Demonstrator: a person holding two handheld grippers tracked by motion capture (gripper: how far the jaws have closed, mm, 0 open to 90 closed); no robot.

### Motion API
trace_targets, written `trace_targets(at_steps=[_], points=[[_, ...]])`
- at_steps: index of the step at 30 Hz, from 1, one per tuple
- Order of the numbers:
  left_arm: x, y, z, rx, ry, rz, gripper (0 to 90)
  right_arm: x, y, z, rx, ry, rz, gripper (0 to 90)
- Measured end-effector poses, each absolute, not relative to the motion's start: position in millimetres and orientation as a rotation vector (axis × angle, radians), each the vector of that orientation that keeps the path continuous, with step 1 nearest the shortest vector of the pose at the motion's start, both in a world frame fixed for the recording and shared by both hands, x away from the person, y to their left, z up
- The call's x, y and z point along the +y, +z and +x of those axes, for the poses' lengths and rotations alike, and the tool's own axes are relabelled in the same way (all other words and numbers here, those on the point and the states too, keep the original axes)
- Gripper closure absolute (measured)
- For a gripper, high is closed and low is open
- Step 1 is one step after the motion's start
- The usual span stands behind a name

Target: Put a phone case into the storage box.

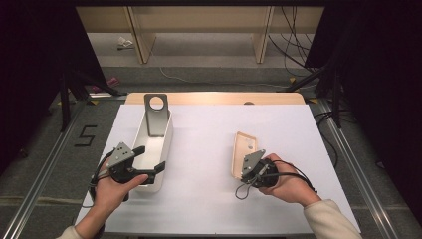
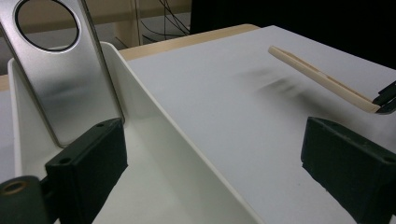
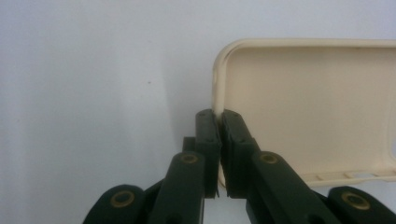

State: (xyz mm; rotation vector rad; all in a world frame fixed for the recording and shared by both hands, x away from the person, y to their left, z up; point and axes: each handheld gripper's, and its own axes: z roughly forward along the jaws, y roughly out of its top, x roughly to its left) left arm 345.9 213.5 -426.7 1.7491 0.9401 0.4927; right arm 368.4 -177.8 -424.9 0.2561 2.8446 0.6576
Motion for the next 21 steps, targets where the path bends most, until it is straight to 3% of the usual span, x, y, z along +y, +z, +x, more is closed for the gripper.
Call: trace_targets(at_steps=[21], points=[[186,-407,355,0.932,0.459,1.754,12.7,-162,-422,358,2.812,0.779,0.23,87.2]])
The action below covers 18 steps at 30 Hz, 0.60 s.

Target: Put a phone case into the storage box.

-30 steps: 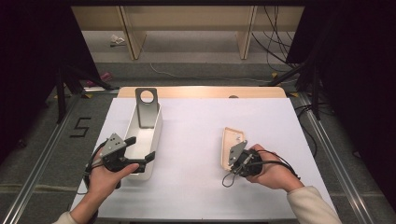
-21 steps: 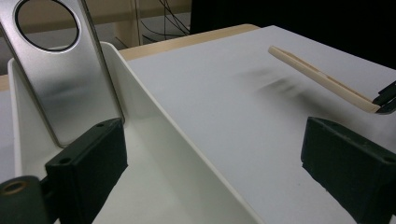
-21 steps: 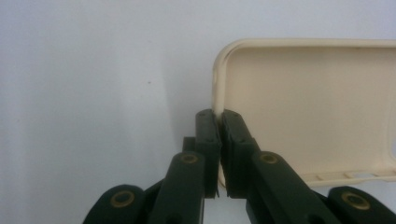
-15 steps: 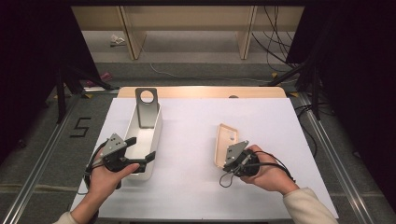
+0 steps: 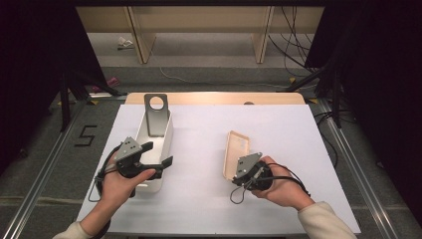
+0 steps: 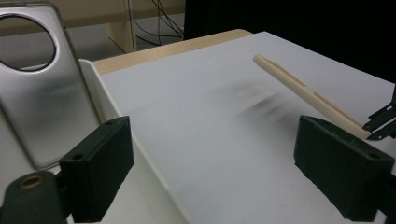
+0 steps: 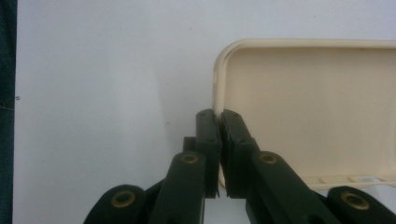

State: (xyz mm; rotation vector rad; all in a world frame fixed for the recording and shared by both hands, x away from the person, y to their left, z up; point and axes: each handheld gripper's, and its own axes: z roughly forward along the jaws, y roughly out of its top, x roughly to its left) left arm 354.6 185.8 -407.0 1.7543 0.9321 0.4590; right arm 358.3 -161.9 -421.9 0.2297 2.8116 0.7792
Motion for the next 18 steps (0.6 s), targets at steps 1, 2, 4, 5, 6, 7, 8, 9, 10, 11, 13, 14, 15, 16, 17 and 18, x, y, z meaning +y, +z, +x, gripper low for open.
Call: trace_targets(at_steps=[1,2,4,5,6,7,8,9,10,11,13,14,15,16,17,18], points=[[183,-406,356,0.93,0.454,1.756,13.5,-161,-422,358,2.813,0.783,0.225,87.2],[179,-404,358,0.927,0.443,1.755,13.9,-160,-422,357,2.813,0.783,0.224,87.3],[169,-401,363,0.922,0.433,1.769,15.0,-158,-422,356,2.811,0.789,0.22,87.3],[165,-399,365,0.922,0.428,1.775,15.3,-158,-421,356,2.811,0.79,0.212,87.2],[158,-397,368,0.916,0.418,1.784,15.3,-157,-421,355,2.811,0.789,0.212,87.2],[152,-396,371,0.909,0.413,1.793,15.5,-156,-421,355,2.81,0.794,0.212,87.2],[147,-394,374,0.904,0.41,1.803,15.5,-156,-421,354,2.811,0.796,0.21,87.2],[141,-393,377,0.9,0.408,1.815,15.7,-155,-421,354,2.809,0.796,0.207,87.3],[133,-391,382,0.901,0.402,1.832,16.0,-155,-421,354,2.809,0.799,0.205,87.2],[129,-390,384,0.898,0.4,1.842,16.4,-154,-421,353,2.807,0.804,0.207,87.2],[117,-389,392,0.897,0.387,1.867,17.4,-153,-420,353,2.805,0.808,0.202,87.2],[110,-388,397,0.898,0.377,1.882,17.7,-153,-420,353,2.803,0.81,0.201,87.3],[106,-387,400,0.898,0.37,1.892,17.8,-153,-419,353,2.803,0.812,0.199,87.3],[100,-386,405,0.905,0.361,1.897,18.1,-152,-419,352,2.8,0.814,0.201,87.3],[96,-386,410,0.907,0.356,1.903,18.7,-152,-418,352,2.797,0.818,0.199,87.3],[93,-386,412,0.912,0.349,1.911,18.9,-151,-418,352,2.797,0.82,0.193,87.3]])
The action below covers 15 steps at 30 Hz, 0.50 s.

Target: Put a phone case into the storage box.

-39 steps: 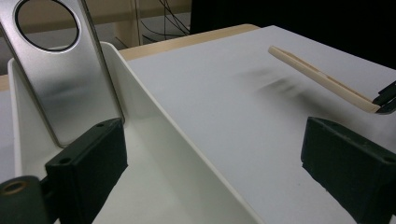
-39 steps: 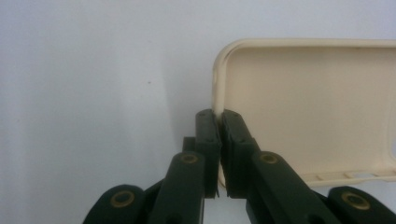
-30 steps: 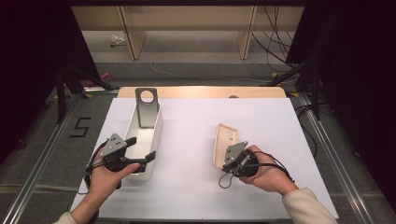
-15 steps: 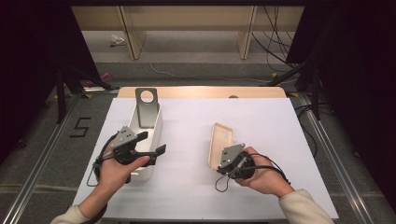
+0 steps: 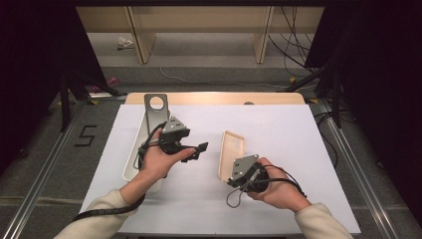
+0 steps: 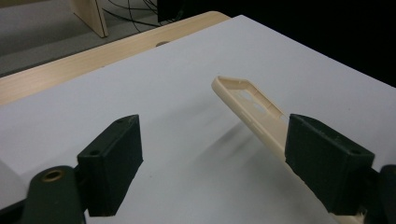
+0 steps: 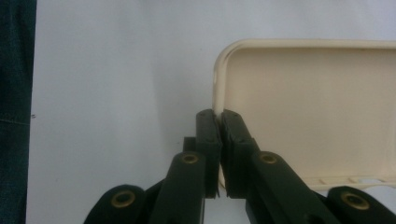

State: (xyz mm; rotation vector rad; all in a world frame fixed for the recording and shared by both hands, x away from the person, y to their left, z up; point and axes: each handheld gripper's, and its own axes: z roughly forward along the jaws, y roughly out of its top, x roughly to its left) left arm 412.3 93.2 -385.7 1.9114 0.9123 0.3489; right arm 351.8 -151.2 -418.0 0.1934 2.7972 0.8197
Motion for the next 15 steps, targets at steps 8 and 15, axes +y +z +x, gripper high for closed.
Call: trace_targets(at_steps=[8,15], points=[[68,-387,436,0.937,0.32,1.971,24.1,-148,-416,350,2.792,0.825,0.179,87.3],[48,-392,449,0.951,0.262,2.004,30.6,-144,-414,349,2.782,0.83,0.162,87.3]])
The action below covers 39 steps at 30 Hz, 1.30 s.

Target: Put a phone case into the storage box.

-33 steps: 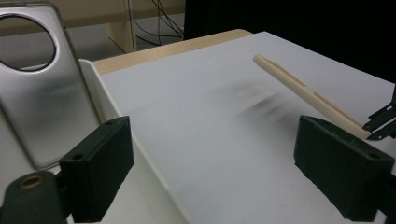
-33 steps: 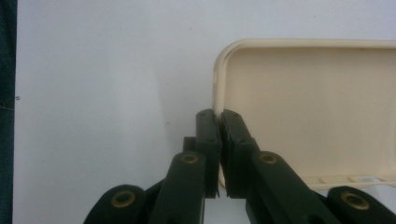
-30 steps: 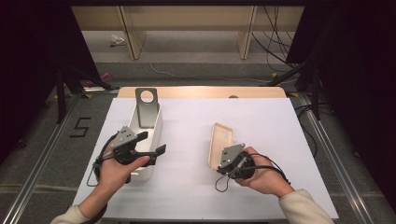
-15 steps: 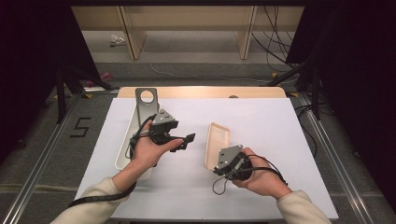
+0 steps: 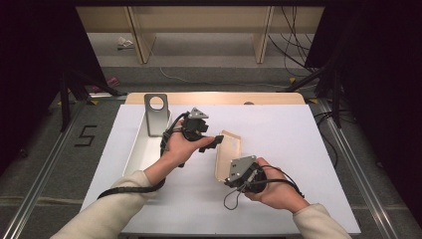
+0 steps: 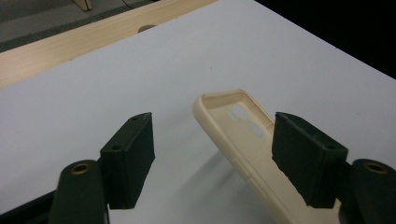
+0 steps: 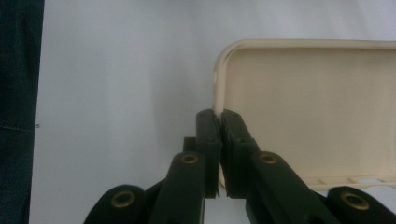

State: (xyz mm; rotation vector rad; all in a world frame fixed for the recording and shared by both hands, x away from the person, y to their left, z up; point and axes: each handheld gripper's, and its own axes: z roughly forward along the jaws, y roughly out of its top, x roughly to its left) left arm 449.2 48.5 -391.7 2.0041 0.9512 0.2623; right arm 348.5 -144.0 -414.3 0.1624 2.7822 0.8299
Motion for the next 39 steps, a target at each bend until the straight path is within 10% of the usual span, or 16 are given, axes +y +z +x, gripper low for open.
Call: trace_targets(at_steps=[32,39], points=[[47,-387,449,1.066,-0.006,1.806,82.0,-136,-418,344,2.775,0.783,0.098,86.6],[49,-381,439,0.974,0.138,1.826,82.4,-144,-418,352,2.664,0.862,0.232,52.5]])
